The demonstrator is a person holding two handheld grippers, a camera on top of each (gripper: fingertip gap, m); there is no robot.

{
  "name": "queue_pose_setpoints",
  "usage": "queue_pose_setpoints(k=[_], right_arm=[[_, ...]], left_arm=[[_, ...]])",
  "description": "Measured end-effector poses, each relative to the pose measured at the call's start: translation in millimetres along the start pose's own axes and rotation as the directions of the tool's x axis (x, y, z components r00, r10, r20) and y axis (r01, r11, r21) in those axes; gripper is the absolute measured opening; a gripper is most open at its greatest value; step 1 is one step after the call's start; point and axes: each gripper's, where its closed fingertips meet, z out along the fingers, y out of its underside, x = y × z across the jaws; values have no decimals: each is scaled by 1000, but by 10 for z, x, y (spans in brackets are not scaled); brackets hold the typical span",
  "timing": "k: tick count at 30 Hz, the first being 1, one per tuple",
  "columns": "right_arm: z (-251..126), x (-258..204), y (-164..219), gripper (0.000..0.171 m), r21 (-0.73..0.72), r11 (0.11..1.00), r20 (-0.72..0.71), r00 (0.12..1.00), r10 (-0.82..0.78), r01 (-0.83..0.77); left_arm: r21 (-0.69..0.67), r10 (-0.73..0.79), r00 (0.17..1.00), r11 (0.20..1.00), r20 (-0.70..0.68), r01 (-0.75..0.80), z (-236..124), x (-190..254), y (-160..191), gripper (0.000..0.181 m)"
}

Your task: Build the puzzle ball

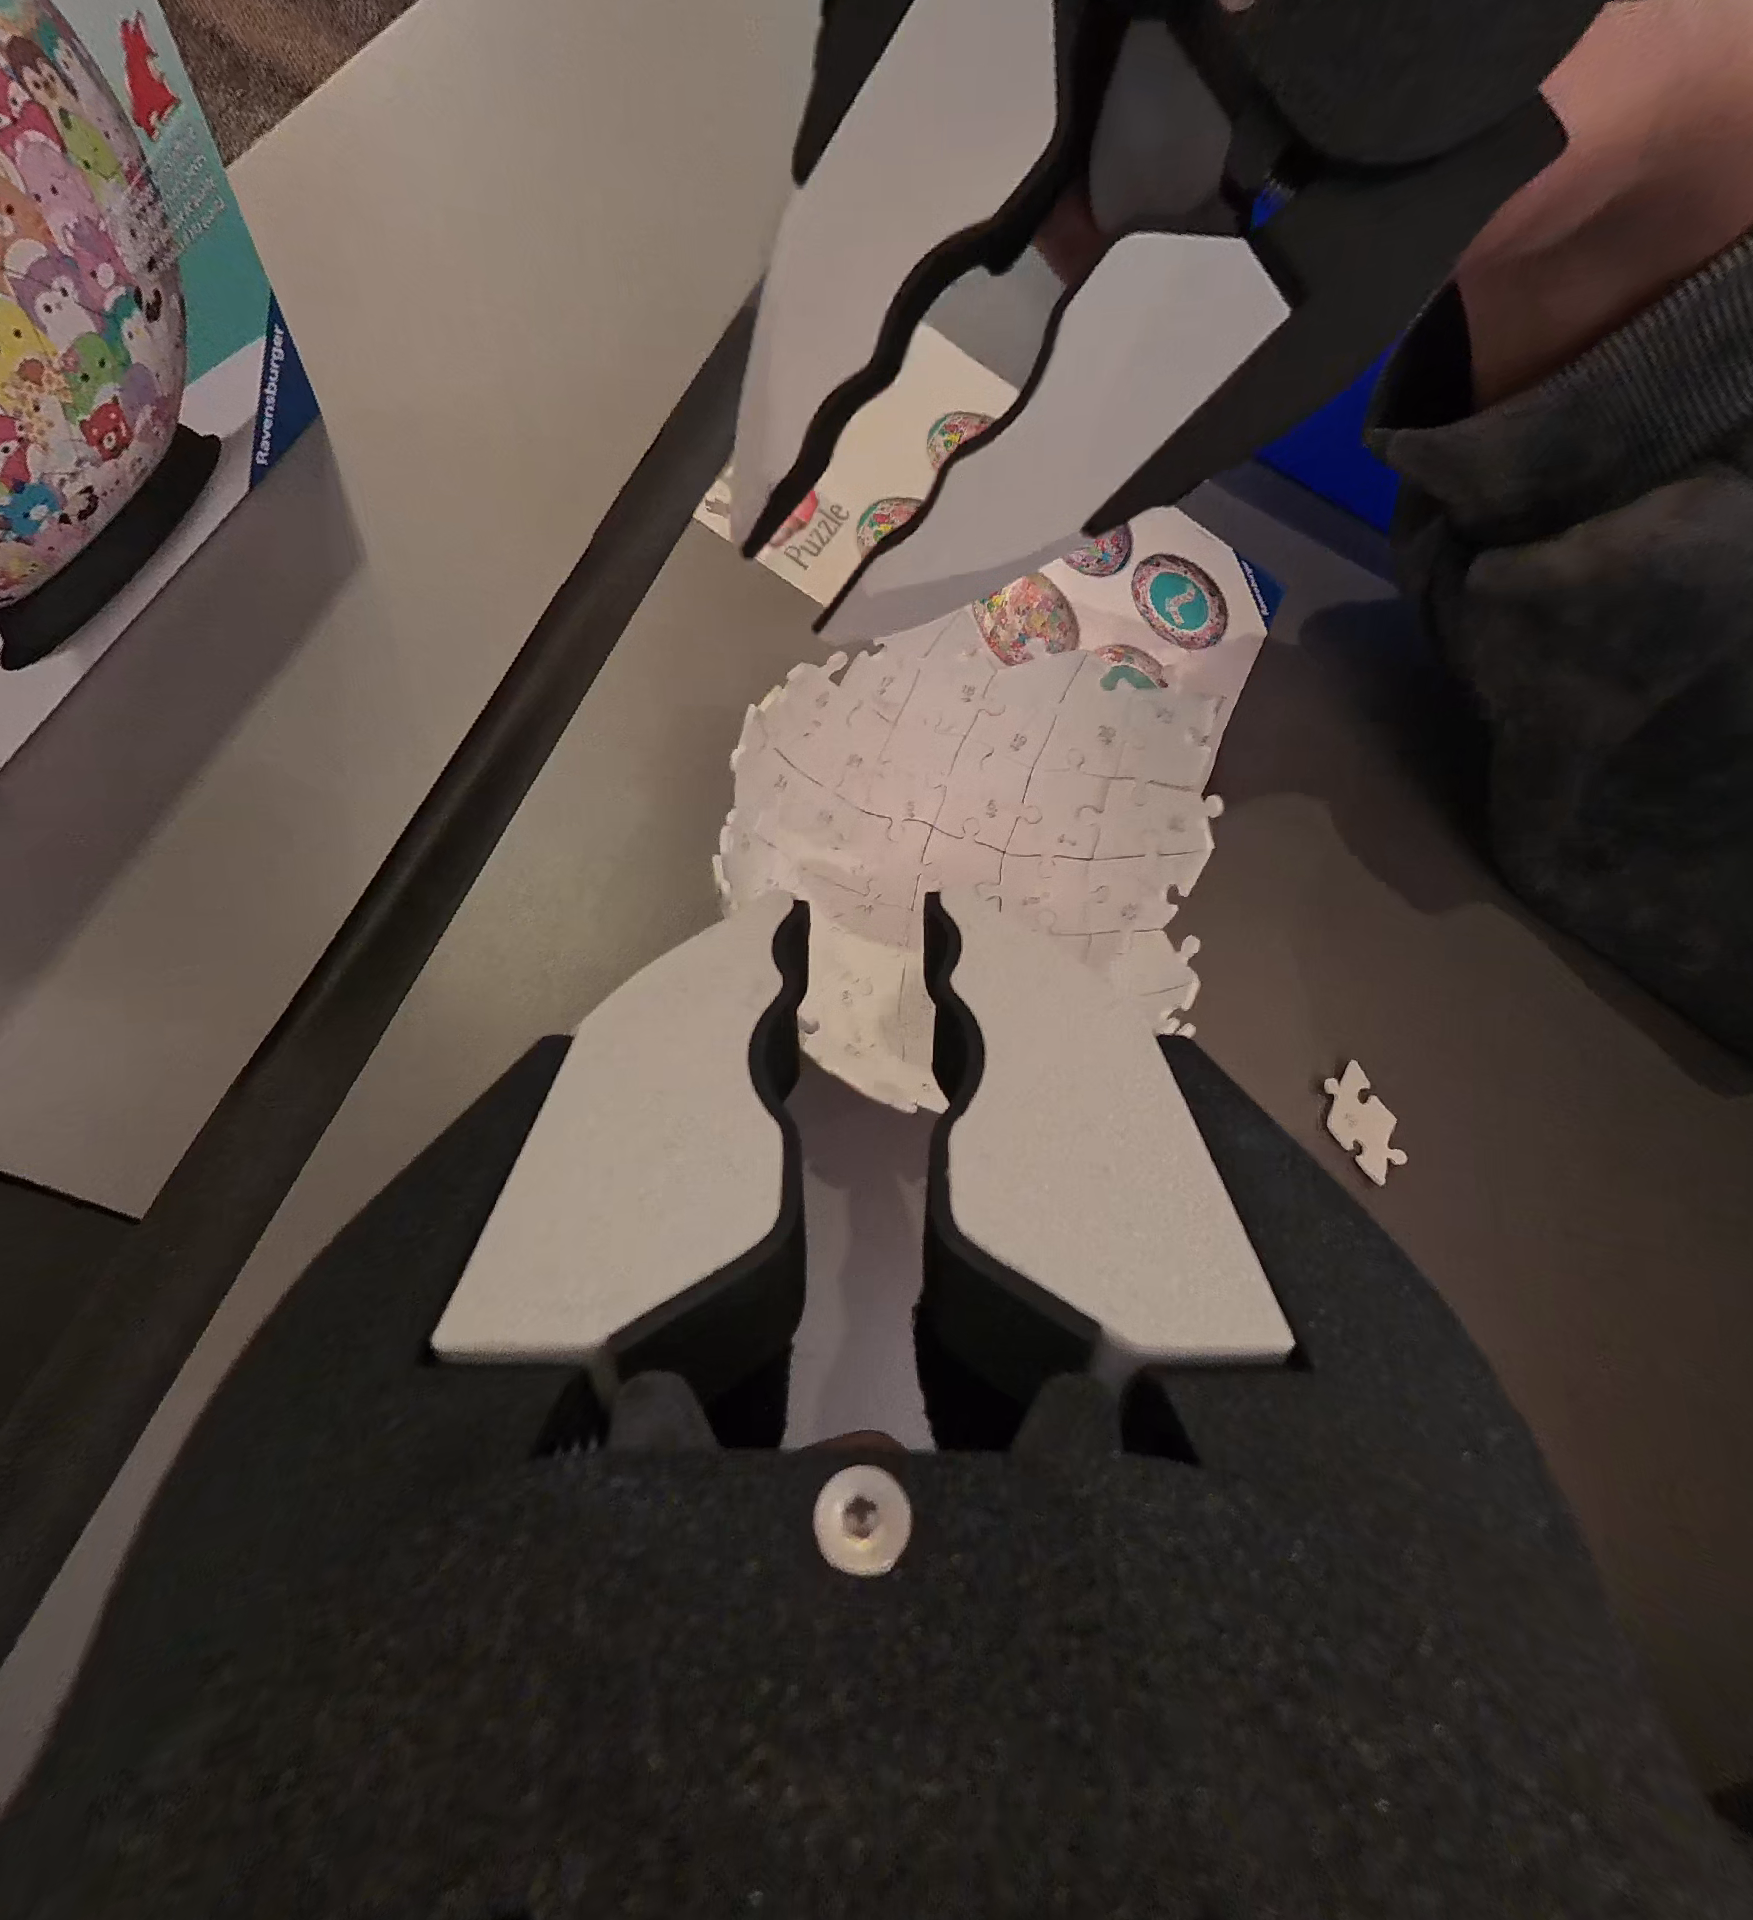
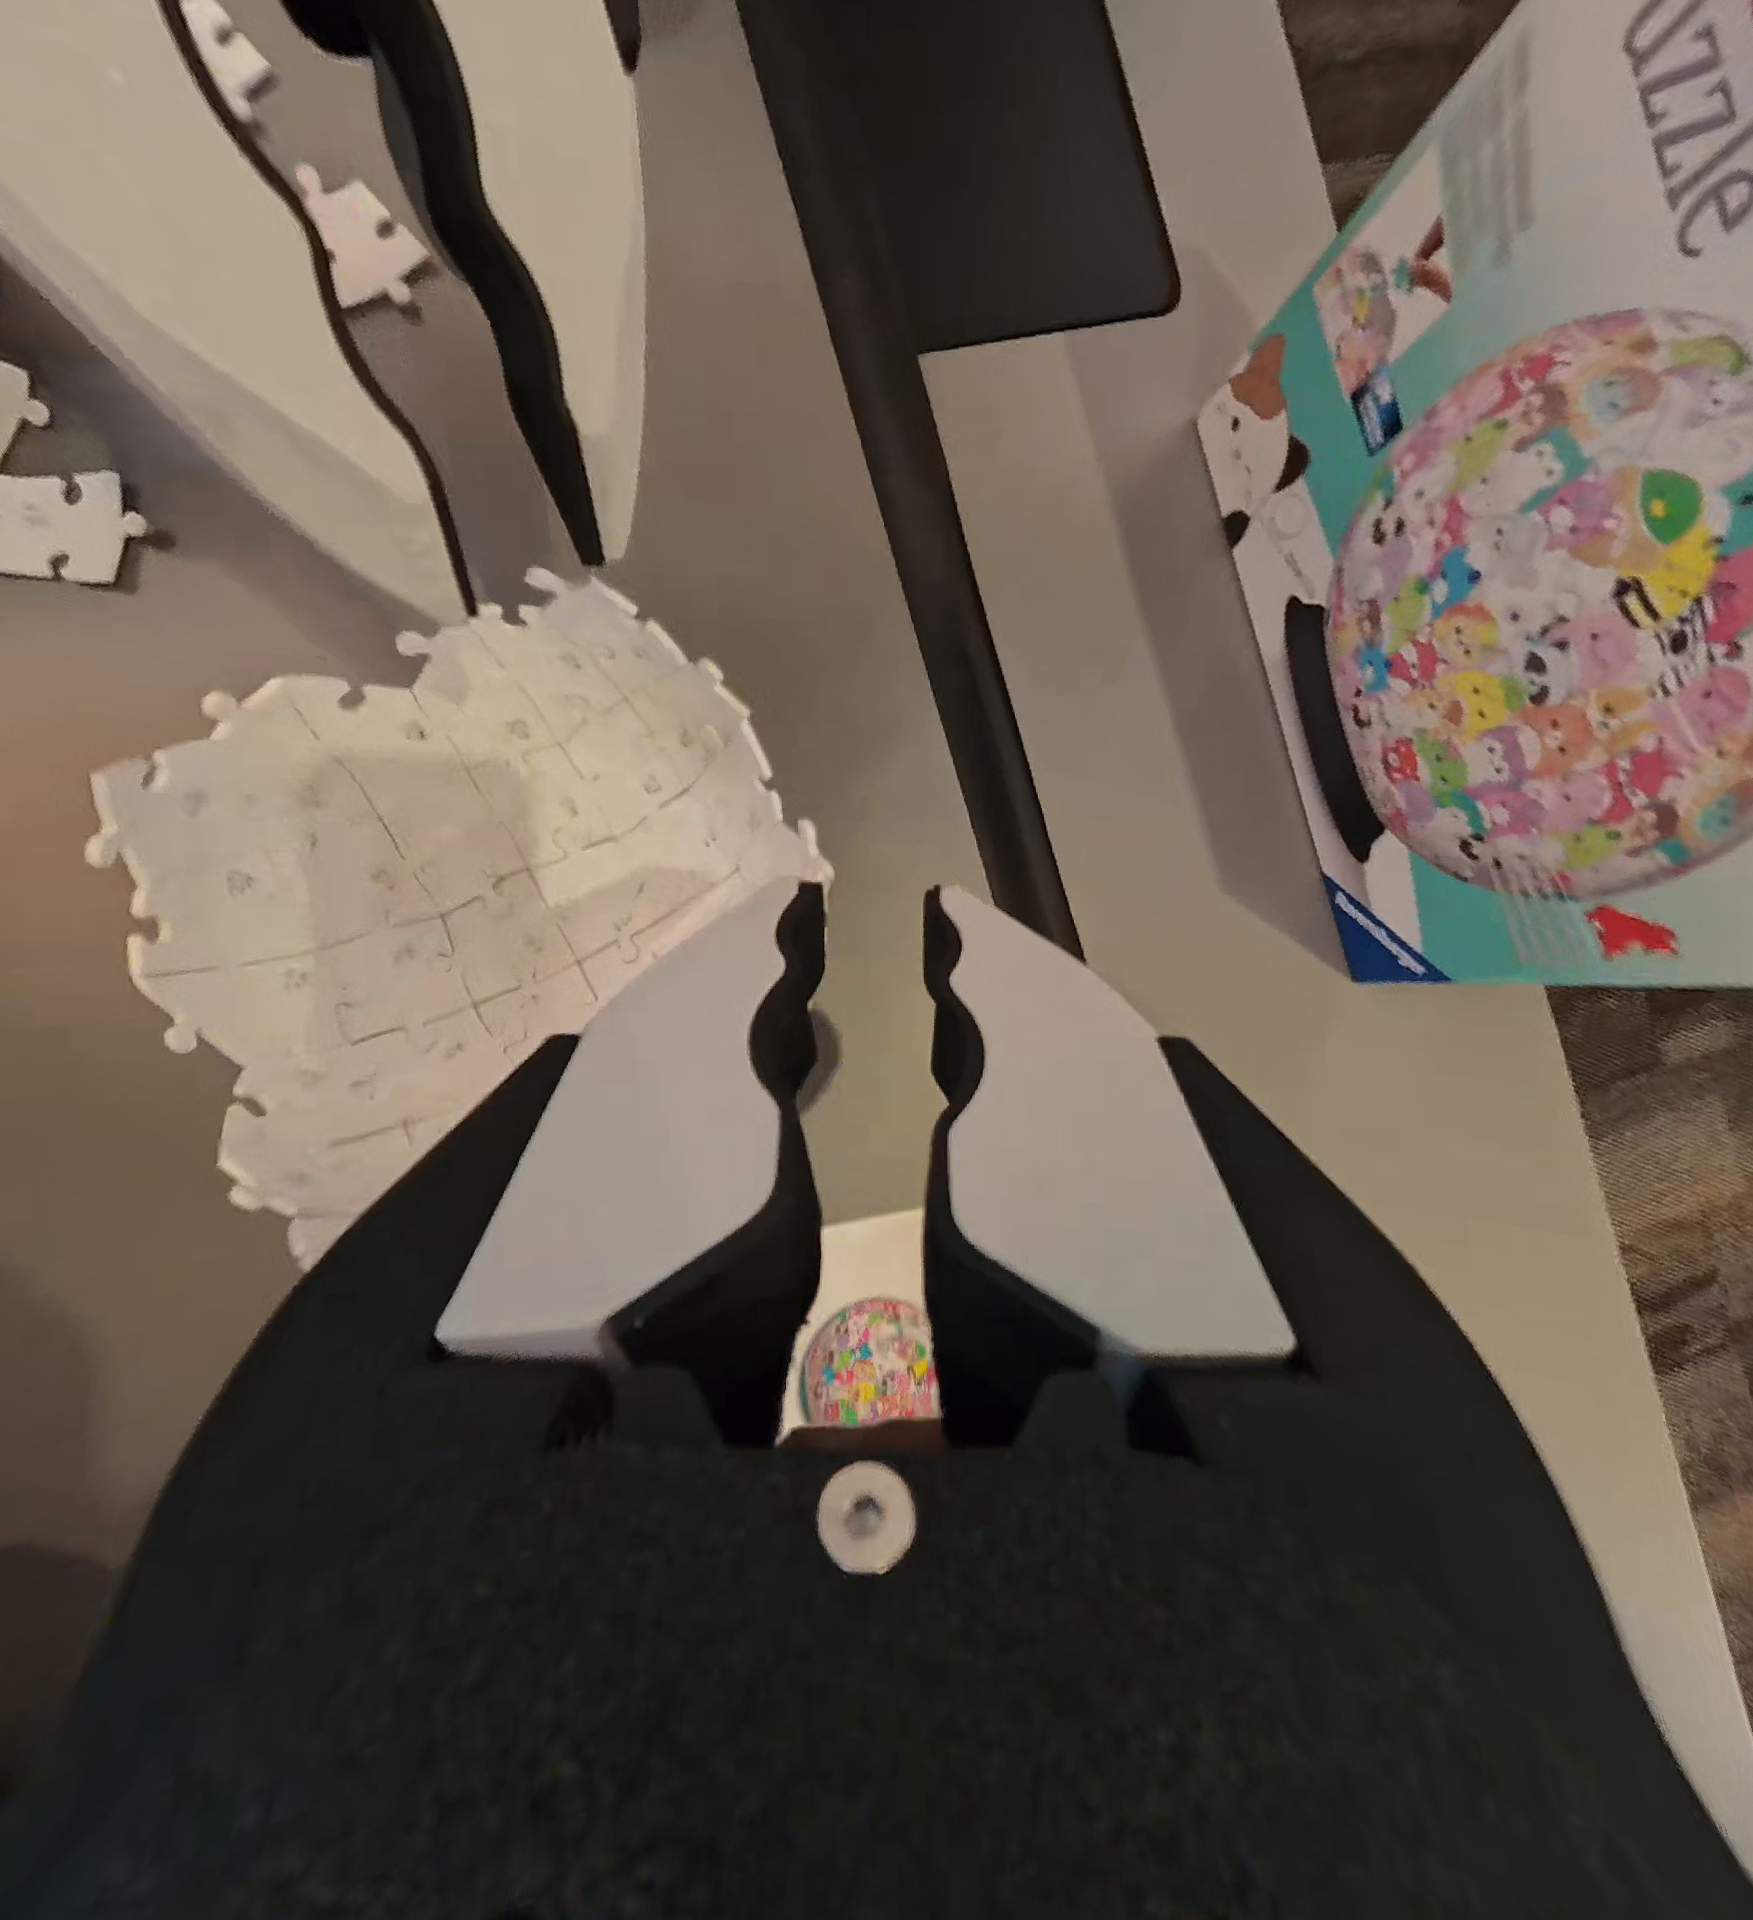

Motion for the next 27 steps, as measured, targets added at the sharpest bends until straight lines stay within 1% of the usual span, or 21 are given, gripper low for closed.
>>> queue_pose_setpoints(k=[6,14,17,21,27], right_arm=[[134,-59,89,18,-61,998,117,993,10,-3],[156,-123,55,18,10,1000,206,979,1,-3],[184,-105,115,17,13,1000,220,976,-1,-2],[198,-118,99,15,87,996,266,964,-8,-16],[173,-163,44,12,145,988,339,941,6,-59]], left_arm=[[28,-17,1000,999,-14,17,-62,-23,-7,20],[57,-18,999,998,-28,19,-148,-4,-43,20],[56,-17,999,998,-30,19,-152,-2,-41,20],[54,-21,999,998,-30,22,-151,-15,-28,21],[54,-23,999,998,-32,25,-147,-21,-22,20]])
